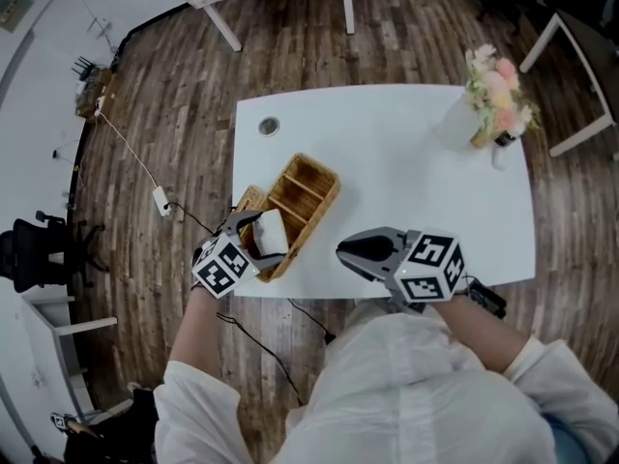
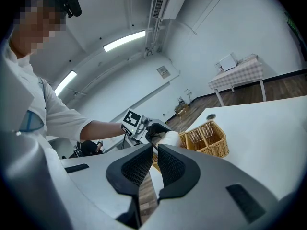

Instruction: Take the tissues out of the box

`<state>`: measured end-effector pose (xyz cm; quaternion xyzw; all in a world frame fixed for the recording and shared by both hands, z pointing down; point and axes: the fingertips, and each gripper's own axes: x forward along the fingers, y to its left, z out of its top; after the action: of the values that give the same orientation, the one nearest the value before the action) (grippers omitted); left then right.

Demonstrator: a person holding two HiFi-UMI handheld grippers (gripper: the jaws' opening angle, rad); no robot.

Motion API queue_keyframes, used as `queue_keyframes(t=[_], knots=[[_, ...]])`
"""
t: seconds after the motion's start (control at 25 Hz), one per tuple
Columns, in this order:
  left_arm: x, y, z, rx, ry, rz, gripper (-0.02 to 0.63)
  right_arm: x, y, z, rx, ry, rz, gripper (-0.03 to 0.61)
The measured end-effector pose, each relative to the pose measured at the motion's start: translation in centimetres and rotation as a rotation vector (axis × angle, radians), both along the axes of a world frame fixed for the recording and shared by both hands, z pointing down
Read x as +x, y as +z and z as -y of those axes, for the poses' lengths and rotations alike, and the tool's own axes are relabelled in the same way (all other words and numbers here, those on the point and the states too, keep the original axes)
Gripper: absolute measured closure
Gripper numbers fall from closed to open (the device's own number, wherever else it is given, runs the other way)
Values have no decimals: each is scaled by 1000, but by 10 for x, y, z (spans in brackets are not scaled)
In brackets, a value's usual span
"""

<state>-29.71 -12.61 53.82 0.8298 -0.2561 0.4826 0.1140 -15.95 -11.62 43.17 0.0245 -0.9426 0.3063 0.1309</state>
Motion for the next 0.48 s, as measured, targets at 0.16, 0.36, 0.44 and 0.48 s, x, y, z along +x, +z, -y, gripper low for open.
queue_keyframes(t=[0.16,0.36,0.44,0.48], knots=[[1,-15,9,45,-113,-88,201,2,-3,1,2,-11,4,541],[5,-32,15,89,-254,-198,201,3,-6,-2,5,-34,11,541],[5,-38,18,115,-303,-233,201,3,-7,-2,7,-44,13,541],[5,-42,19,126,-326,-250,201,4,-8,-3,9,-49,15,541]])
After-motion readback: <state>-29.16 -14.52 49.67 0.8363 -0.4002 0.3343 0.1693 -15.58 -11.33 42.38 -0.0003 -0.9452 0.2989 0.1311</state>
